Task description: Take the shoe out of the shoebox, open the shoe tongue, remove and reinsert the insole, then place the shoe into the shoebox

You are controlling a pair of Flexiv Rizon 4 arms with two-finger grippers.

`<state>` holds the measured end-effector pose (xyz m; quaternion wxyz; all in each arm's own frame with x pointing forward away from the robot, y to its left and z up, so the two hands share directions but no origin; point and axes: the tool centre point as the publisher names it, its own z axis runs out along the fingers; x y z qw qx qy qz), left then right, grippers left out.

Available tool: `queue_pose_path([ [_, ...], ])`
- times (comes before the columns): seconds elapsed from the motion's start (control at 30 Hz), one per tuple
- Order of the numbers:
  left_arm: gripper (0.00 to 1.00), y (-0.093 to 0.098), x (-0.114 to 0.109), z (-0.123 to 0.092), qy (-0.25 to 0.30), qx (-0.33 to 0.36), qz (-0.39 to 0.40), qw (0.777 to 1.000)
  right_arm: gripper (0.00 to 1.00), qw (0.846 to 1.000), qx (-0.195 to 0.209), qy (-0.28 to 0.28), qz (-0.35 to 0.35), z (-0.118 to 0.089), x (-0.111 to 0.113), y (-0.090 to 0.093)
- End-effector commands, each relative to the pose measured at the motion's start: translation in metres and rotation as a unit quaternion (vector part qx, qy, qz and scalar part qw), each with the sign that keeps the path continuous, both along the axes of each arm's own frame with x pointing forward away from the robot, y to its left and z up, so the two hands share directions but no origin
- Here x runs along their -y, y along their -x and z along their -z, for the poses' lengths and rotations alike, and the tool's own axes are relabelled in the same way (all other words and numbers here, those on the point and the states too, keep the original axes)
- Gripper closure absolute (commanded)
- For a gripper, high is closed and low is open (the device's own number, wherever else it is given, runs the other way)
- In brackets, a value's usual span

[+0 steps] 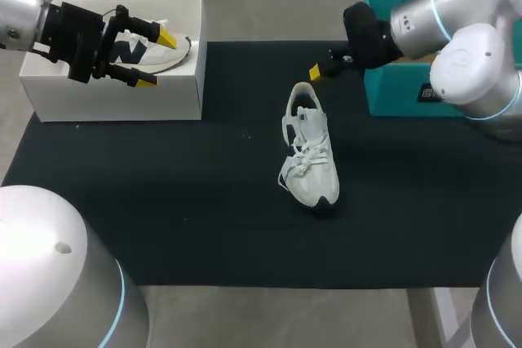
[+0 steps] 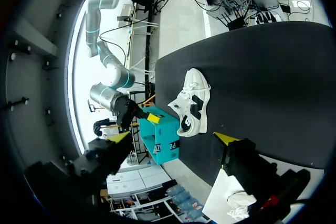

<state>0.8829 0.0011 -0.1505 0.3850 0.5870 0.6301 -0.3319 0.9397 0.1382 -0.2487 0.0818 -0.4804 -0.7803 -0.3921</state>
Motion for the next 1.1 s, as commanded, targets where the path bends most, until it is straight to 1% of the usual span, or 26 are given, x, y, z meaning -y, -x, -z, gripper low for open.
queue_pose_path([
  [0.03,0.00,-0.001,0.000,0.000,-0.002,0.000,0.001,1.000,1.00,0.954,-0.089,0.284,0.034,-0.005,-0.018,-0.004],
  [0.07,0.00,-0.001,0.000,0.000,-0.002,0.000,0.001,1.000,1.00,0.950,-0.095,0.293,0.040,-0.004,-0.019,-0.005],
  [0.1,0.00,-0.001,0.000,0.000,-0.002,0.000,0.001,1.000,1.00,0.942,-0.110,0.313,0.049,-0.002,-0.019,-0.005],
  [0.13,0.00,-0.001,0.000,0.000,-0.002,0.000,0.001,1.000,1.00,0.936,-0.113,0.329,0.055,0.000,-0.018,-0.006],
  [0.2,0.00,-0.001,0.000,0.000,-0.002,0.000,0.001,1.000,1.00,0.928,-0.110,0.351,0.055,0.002,-0.019,-0.008],
  [0.23,0.00,-0.001,0.000,0.000,-0.002,0.000,0.001,1.000,1.00,0.928,-0.110,0.351,0.055,0.002,-0.019,-0.008],
  [0.27,0.00,-0.001,0.000,0.000,-0.002,0.000,0.001,1.000,1.00,0.924,-0.098,0.365,0.060,0.006,-0.018,-0.008],
  [0.33,0.00,-0.001,0.000,0.000,-0.002,0.000,0.001,1.000,1.00,0.922,-0.103,0.367,0.072,0.013,-0.015,-0.010],
  [0.4,0.00,-0.001,0.000,0.000,-0.002,0.000,0.001,1.000,1.00,0.913,-0.103,0.386,0.086,0.018,-0.013,-0.011],
  [0.43,0.00,-0.001,0.000,0.000,-0.002,0.000,0.001,1.000,1.00,0.909,-0.107,0.393,0.092,0.020,-0.013,-0.012],
  [0.47,0.00,-0.001,0.000,0.000,-0.002,0.000,0.001,1.000,1.00,0.902,-0.118,0.402,0.102,0.022,-0.013,-0.012],
  [0.5,0.00,-0.001,0.000,0.000,-0.002,0.000,0.001,1.000,1.00,0.900,-0.129,0.405,0.102,0.022,-0.013,-0.011],
  [1.07,0.00,-0.001,0.000,0.000,-0.002,0.000,0.001,1.000,1.00,0.900,-0.129,0.405,0.102,0.022,-0.013,-0.011],
  [1.1,0.00,-0.001,0.000,0.000,-0.002,0.000,0.001,1.000,1.00,0.904,-0.123,0.395,0.110,0.028,-0.014,-0.012],
])
